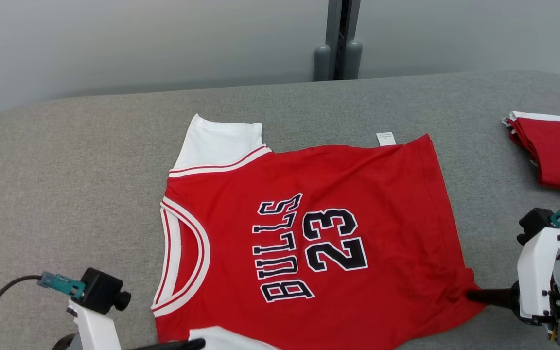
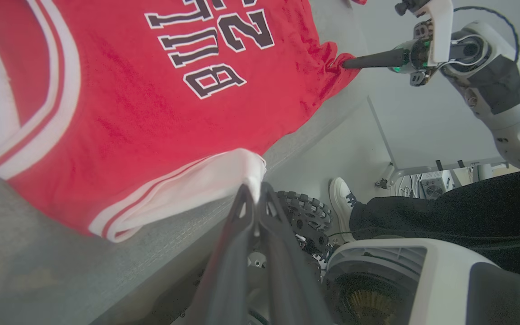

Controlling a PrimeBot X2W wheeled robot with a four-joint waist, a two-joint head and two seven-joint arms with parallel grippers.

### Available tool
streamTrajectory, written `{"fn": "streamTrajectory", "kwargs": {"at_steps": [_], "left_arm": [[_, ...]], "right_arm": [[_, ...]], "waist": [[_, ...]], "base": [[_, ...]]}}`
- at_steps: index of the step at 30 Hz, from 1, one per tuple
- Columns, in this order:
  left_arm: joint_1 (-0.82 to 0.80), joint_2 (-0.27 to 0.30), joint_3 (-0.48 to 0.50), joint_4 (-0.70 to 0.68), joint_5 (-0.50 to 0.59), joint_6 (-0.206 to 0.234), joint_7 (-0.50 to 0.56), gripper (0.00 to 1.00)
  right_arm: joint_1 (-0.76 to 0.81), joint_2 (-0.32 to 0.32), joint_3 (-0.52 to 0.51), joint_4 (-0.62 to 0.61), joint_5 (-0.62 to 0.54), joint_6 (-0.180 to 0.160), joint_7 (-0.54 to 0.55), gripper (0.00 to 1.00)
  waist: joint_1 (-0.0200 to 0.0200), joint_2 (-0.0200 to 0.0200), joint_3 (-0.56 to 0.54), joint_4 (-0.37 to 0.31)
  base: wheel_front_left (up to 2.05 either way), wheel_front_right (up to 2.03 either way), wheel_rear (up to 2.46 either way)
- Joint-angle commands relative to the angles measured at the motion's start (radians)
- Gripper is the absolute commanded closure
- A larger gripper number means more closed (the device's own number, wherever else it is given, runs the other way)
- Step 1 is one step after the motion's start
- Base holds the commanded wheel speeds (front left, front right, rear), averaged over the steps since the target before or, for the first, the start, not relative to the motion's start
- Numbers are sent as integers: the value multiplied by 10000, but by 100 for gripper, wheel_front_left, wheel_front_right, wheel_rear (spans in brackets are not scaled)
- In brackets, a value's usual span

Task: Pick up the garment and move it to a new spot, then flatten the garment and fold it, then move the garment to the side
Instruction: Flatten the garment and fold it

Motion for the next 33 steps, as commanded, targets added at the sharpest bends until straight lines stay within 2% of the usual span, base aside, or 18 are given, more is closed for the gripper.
{"fn": "streamTrajectory", "kwargs": {"at_steps": [1, 8, 22, 27, 33], "left_arm": [[-218, -32, 208, 21, -160, -46, -108, 100], [-621, -372, 845, 476, -642, -111, -593, 100], [-1180, -1369, 1106, 1850, -113, -166, -1560, 100], [-1392, -1692, 1105, 2518, 303, 227, -1896, 100], [-1635, -2111, 1187, 3128, 595, 387, -2351, 100]], "right_arm": [[-174, 141, -217, 74, -78, -4, 15, 100], [-618, 903, -1134, 373, -432, -4, -17, 100], [-1058, 1636, -2211, 825, -1824, -4, -1060, 100], [-1085, 1761, -2325, 861, -2141, -4, -1350, 100], [-1145, 1878, -2342, 761, -2327, -4, -1784, 100]], "waist": [[0, 0, 165, 43], [0, 0, 529, 102], [0, 0, 957, 222], [0, 0, 1072, 229], [0, 0, 1173, 224]], "base": [[0, 0, 0], [0, 0, 0], [0, 0, 0], [0, 0, 0], [0, 0, 0]]}}
